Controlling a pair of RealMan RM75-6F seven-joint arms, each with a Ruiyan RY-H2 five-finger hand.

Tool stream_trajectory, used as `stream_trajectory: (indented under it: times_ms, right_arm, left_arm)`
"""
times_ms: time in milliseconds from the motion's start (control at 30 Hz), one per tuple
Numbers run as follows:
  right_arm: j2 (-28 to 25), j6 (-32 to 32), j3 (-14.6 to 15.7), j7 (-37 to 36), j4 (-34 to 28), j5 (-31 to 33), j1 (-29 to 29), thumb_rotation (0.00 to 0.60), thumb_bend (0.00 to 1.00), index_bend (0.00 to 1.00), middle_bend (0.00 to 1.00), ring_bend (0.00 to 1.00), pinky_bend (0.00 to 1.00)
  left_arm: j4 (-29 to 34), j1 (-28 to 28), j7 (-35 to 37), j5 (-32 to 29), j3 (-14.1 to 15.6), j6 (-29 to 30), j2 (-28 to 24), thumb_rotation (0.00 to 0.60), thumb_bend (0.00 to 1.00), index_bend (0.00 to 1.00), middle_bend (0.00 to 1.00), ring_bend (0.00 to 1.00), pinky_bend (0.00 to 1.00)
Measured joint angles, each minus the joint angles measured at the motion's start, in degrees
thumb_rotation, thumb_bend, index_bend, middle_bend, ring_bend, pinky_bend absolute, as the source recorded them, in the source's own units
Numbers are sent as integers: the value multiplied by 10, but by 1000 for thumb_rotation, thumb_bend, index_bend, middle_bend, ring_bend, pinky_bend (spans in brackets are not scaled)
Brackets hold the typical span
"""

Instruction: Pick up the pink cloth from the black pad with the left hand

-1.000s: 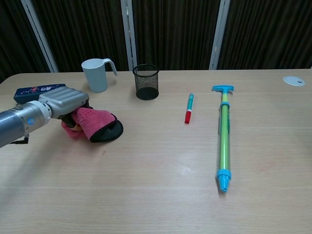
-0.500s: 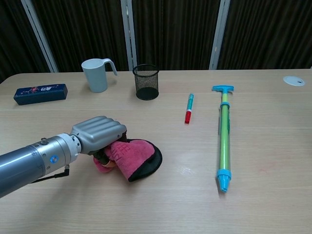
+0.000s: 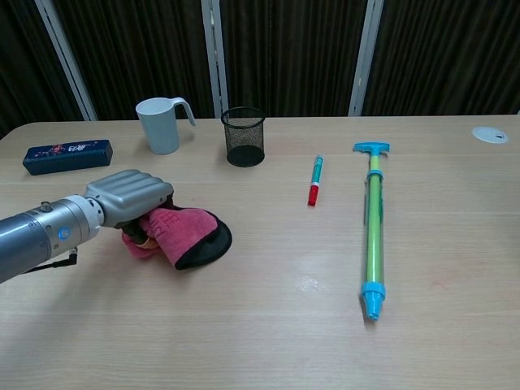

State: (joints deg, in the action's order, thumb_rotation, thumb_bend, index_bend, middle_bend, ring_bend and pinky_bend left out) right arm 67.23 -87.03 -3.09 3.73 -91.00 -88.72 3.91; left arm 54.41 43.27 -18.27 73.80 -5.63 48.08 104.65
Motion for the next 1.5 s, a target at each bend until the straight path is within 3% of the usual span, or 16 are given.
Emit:
stream_trajectory:
  times_ms: [267, 600, 867, 1067, 1233, 1500]
  right_arm:
    - [2, 11, 1, 6, -3, 2, 5, 600, 0, 0, 0, 0, 0]
    - [1, 14, 0, 6, -6, 9, 5, 600, 0, 0, 0, 0, 0]
    - [-5, 9, 0, -4, -6, 12, 0, 600, 0, 0, 0, 0, 0]
    - [-8, 4, -1, -5, -7, 13, -3, 600, 0, 0, 0, 0, 0]
    - [-10, -2, 0, -7, -5, 12, -8, 600, 0, 0, 0, 0, 0]
    - [-11, -5, 0, -9, -3, 10, -10, 600, 0, 0, 0, 0, 0]
  left_arm:
    - [-94, 11, 33, -20, -22, -21, 11, 600, 407, 867, 675, 596, 566]
    - [-226, 53, 87, -27, -48, -63, 64, 600, 406, 865, 674, 596, 567]
    - [-260, 110, 121, -3, -55, -64, 133, 600, 406, 865, 672, 596, 566]
    - [-242, 126, 132, 21, -47, -48, 161, 600, 406, 867, 672, 597, 566]
    - [-189, 115, 137, 40, -33, -17, 156, 600, 407, 869, 671, 596, 565]
    - [-64, 67, 110, 64, -3, 39, 63, 600, 406, 863, 669, 595, 563]
